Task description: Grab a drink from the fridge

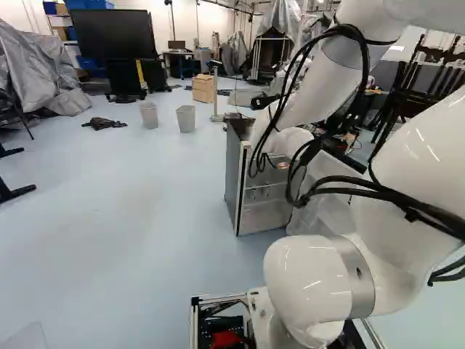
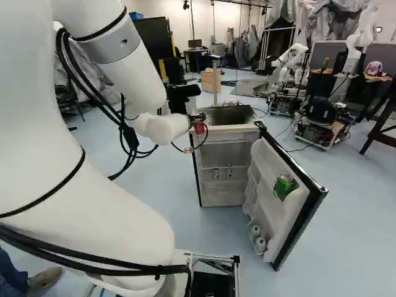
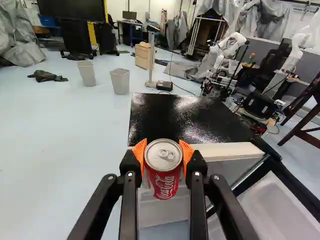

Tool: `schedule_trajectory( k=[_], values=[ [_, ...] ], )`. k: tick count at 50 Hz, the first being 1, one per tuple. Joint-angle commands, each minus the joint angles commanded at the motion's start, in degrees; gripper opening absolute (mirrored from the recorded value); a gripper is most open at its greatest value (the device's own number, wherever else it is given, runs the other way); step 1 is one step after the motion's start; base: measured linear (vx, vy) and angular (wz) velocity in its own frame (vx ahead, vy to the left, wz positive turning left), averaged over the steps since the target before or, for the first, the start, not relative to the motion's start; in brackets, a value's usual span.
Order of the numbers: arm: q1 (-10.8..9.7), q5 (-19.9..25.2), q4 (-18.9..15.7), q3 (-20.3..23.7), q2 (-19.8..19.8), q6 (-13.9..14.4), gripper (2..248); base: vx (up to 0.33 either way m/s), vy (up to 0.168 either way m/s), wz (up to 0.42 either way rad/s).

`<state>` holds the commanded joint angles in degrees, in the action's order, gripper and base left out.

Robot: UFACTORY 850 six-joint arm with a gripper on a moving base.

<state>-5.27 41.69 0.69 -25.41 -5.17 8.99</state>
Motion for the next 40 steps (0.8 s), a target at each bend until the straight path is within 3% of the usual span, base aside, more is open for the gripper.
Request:
schedule_trajectory(
  k=[40],
  values=[
    [0.22, -0.65, -0.3, -8.51, 8.4, 0.0, 96, 0.0, 0.0, 0.0]
  ],
)
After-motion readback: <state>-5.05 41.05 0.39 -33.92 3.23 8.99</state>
